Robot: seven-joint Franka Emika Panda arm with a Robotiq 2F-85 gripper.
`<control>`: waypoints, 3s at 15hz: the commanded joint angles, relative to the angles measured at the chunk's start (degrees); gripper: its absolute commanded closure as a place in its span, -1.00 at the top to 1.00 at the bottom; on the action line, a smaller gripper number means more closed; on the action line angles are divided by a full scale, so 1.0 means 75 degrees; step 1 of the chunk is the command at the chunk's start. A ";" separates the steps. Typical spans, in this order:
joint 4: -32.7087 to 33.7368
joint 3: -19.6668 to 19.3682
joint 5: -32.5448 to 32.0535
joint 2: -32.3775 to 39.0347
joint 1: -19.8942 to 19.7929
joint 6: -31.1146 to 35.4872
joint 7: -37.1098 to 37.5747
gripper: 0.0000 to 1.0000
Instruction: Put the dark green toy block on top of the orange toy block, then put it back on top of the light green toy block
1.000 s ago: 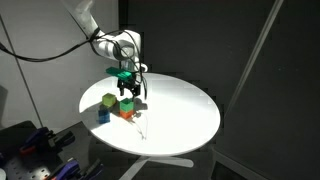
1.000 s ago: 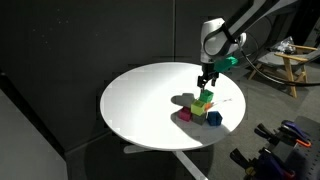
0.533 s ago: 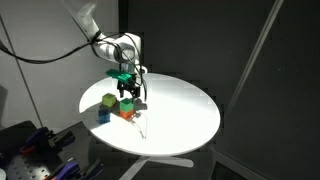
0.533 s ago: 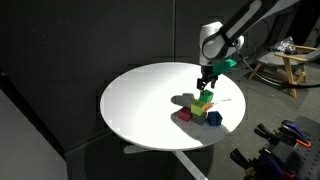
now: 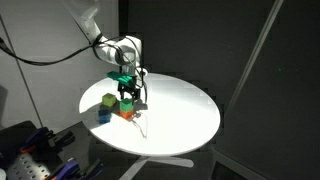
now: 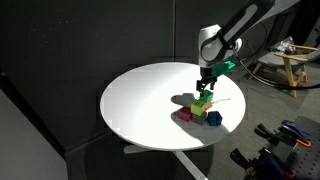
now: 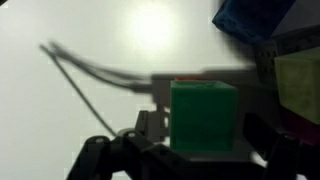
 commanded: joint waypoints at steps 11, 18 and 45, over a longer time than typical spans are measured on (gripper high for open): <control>0.0221 -0.0072 -0.0116 -0.0002 0.0064 -0.0269 0.0042 -0.45; 0.0091 -0.0103 -0.0210 -0.0339 0.0121 -0.0428 0.0144 -0.45; -0.0653 0.0362 -0.0668 -0.1673 0.0790 -0.0876 0.0174 -0.45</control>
